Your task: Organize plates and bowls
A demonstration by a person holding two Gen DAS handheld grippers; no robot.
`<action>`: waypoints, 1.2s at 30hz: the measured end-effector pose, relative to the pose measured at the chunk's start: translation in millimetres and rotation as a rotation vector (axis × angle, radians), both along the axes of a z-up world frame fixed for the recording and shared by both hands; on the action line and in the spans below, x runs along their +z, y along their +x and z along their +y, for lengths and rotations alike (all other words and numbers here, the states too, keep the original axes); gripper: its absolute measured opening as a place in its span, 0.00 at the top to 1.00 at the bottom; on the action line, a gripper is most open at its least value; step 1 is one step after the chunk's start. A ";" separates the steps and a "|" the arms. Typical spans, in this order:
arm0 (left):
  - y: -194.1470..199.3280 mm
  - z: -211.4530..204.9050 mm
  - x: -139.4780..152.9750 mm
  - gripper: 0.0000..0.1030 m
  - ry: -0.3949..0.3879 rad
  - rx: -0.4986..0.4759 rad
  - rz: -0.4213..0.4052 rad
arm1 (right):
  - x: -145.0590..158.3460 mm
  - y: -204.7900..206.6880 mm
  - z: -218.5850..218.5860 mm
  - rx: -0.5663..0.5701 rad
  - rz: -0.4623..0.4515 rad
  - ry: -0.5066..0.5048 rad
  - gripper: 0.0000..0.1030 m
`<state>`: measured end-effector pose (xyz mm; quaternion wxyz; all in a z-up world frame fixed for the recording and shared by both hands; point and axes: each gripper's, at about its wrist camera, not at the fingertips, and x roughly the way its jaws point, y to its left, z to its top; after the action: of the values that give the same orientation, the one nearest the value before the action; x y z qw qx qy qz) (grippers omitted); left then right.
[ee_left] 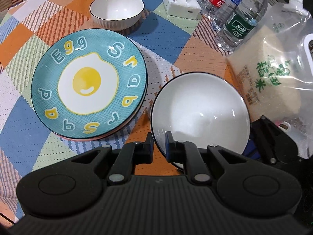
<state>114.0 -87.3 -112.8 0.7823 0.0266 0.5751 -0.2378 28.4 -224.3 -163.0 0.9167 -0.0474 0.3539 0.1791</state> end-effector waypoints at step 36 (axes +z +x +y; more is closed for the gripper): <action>5.3 -10.3 -14.0 0.82 0.025 -0.050 -0.025 | 4.7 7.4 20.3 -0.085 0.104 -0.251 0.11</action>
<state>119.4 -97.6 -126.9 0.7829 0.0535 0.5675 -0.2495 35.8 -204.0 -158.3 0.8909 -0.1371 0.4220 0.0966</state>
